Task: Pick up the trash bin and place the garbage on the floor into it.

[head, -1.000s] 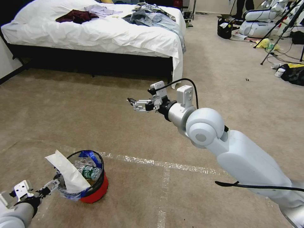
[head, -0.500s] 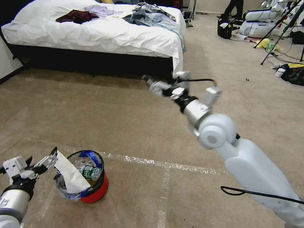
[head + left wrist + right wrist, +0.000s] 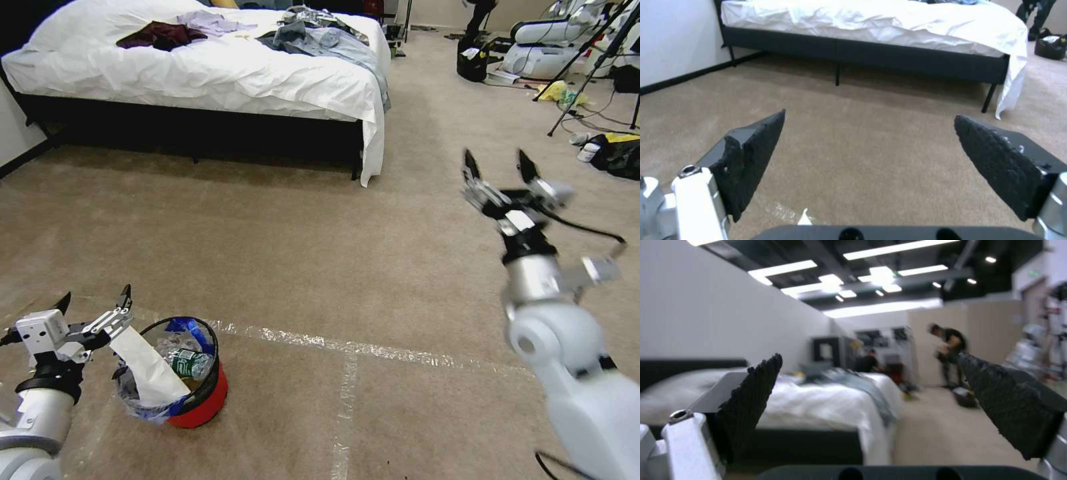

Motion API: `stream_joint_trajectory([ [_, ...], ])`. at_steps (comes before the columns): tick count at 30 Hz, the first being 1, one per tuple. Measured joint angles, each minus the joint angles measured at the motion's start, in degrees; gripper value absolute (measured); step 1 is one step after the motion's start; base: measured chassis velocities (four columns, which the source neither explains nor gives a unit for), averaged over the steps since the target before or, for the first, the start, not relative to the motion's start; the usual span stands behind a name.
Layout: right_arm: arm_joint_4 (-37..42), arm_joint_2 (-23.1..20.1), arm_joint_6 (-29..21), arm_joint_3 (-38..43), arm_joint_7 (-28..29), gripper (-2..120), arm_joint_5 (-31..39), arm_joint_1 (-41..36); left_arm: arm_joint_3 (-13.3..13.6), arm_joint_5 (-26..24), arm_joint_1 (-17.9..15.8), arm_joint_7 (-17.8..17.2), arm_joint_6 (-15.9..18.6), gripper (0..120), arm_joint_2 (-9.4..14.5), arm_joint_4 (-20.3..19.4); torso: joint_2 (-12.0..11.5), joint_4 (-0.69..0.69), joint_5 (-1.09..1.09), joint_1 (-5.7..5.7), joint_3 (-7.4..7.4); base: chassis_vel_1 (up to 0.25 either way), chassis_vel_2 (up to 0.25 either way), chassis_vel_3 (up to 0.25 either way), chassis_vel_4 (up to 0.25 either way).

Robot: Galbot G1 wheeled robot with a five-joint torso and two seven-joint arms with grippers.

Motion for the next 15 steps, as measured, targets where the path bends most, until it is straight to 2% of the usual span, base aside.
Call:
stream_joint_trajectory([
  [1,0.0,0.0,0.0,0.0,0.0,100,0.0,0.0,0.0,0.0,0.0,0.0,0.0,100,0.0,0.0,0.0,0.0,0.0,0.0,0.0,0.0,0.0,0.0,0.0],
  [3,2.6,5.4,0.2,4.0,1.0,100,-7.2,-9.8,0.7,0.3,1.1,0.5,-1.3,100,-0.4,0.4,0.0,0.0,0.0,0.0,0.0,0.0,0.0,0.0,0.0],
  [10,4.1,10.8,-1.0,4.0,2.0,100,-10.9,-14.9,1.8,3.1,1.9,0.9,-2.5,100,-1.6,0.5,0.0,0.0,0.0,0.0,0.0,0.0,0.0,0.0,0.0],
  [15,4.3,12.4,-2.1,2.8,2.5,100,-12.7,-15.8,2.2,3.5,2.4,0.7,-3.0,100,-2.5,0.2,0.0,0.0,0.0,0.0,0.0,0.0,0.0,0.0,0.0],
])
